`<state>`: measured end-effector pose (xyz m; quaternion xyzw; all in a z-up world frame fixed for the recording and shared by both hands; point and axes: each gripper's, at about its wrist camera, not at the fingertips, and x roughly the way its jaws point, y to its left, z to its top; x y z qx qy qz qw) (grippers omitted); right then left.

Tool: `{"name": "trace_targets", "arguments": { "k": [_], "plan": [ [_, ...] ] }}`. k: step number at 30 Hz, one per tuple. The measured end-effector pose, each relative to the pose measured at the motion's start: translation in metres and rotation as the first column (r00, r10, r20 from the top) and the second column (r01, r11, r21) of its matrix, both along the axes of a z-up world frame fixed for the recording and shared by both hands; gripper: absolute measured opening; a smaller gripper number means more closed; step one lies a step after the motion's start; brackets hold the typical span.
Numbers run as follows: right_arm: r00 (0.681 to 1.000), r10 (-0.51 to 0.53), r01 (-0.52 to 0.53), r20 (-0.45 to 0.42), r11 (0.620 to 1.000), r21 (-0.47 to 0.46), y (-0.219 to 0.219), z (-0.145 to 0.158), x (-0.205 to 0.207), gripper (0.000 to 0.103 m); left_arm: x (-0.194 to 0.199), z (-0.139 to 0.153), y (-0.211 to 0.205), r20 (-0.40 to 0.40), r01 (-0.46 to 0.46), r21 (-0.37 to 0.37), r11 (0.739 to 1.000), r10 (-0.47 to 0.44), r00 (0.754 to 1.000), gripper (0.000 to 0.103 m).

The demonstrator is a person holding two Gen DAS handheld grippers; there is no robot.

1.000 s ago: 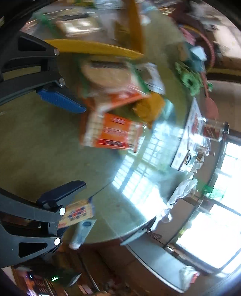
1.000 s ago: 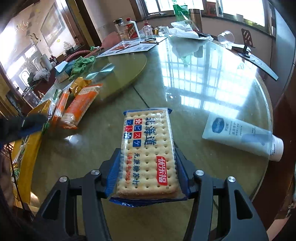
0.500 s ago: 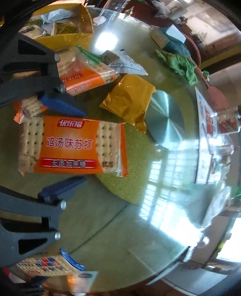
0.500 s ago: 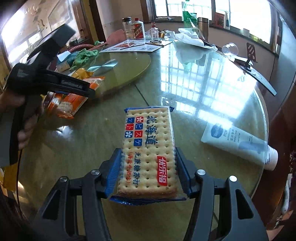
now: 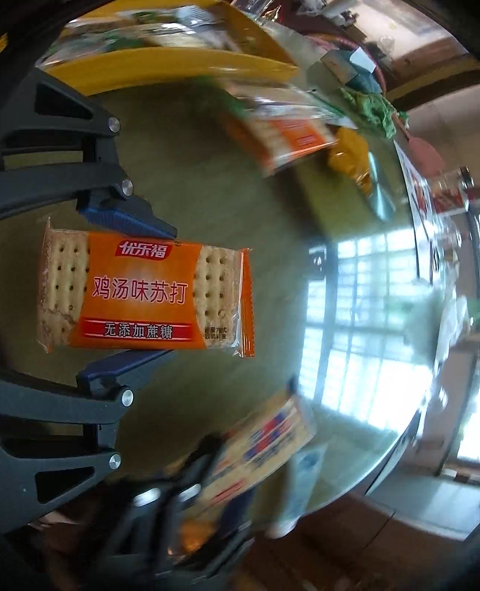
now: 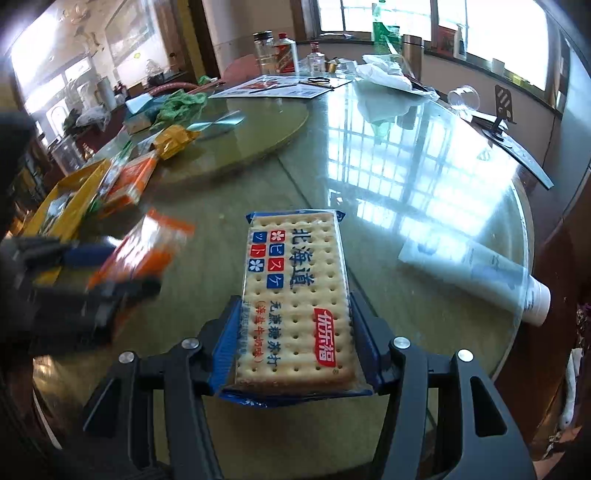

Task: Organize snacks
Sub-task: 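Carry both cracker packs into the tray and open both tools to release them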

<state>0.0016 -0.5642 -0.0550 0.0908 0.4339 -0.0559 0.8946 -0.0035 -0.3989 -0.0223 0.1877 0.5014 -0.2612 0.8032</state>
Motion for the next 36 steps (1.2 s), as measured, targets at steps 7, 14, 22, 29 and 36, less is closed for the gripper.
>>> {"name": "trace_targets", "arguments": {
  "k": [7, 14, 22, 29, 36],
  "plan": [
    [0.999, 0.03, -0.032, -0.025, 0.997, -0.072, 0.024, 0.0, -0.014, 0.058, -0.044, -0.002, 0.033, 0.067, -0.032, -0.048, 0.998, 0.036, 0.997, 0.056],
    [0.999, 0.047, -0.047, -0.024, 0.999, -0.007, 0.031, 0.002, -0.019, 0.057, -0.043, -0.003, 0.05, 0.075, -0.051, -0.134, 0.99, 0.062, 0.995, 0.056],
    [0.996, 0.073, -0.083, 0.053, 0.965, 0.247, 0.043, 0.003, -0.024, 0.056, -0.048, 0.021, 0.093, 0.062, -0.104, -0.281, 0.954, 0.126, 0.99, 0.055],
    [0.975, 0.176, -0.211, 0.137, 0.928, 0.308, 0.098, 0.03, -0.016, 0.056, -0.05, 0.066, 0.174, 0.072, -0.213, -0.432, 0.876, 0.269, 0.96, 0.055],
    [0.918, 0.345, -0.39, 0.195, 0.873, 0.293, 0.18, 0.065, 0.01, 0.056, -0.034, 0.089, 0.258, 0.106, -0.387, -0.494, 0.779, 0.496, 0.862, 0.055]
  ]
}}
